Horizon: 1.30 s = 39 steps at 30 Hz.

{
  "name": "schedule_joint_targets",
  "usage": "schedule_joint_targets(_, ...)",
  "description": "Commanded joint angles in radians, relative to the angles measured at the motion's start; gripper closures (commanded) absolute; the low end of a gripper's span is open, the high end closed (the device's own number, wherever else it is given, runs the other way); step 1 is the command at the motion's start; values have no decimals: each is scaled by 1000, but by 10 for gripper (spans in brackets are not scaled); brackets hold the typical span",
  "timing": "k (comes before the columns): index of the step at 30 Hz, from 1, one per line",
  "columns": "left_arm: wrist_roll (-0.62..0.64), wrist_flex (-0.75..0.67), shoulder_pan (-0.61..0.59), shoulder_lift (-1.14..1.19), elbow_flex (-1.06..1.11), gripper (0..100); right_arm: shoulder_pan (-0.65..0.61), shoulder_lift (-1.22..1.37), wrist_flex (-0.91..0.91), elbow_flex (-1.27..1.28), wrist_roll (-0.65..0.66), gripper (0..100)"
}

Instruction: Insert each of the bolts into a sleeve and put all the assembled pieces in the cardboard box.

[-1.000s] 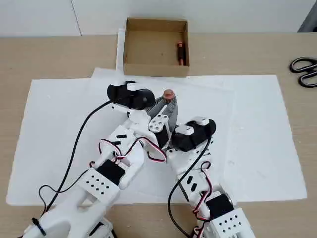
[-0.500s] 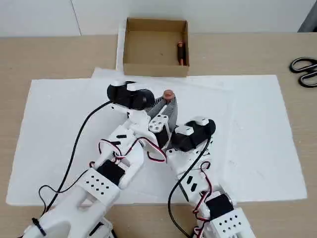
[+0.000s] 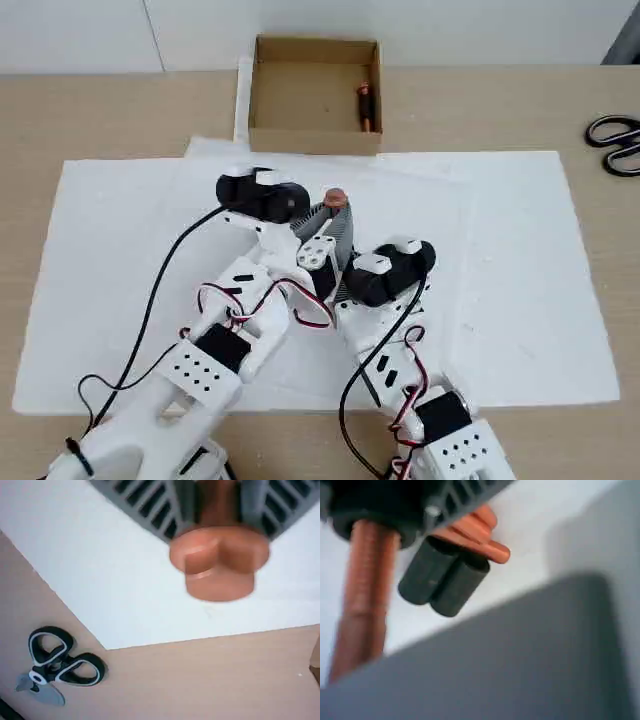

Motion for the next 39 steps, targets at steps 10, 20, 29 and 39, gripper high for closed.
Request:
schedule_joint_targets(10, -2, 52, -8, -2, -12, 995, 2, -21, -1, 9, -8, 995)
schedule_joint_targets(20, -21, 112, 37, -2, -12, 995, 2, -21, -1, 9, -8, 995)
schedule_joint_targets(29, -25, 161, 40, -3, -8, 995, 2, -21, -1, 9, -6, 995)
schedule_joint_targets(39, 104, 192, 34, -5, -15, 829, 2, -21, -1, 9, -6, 995)
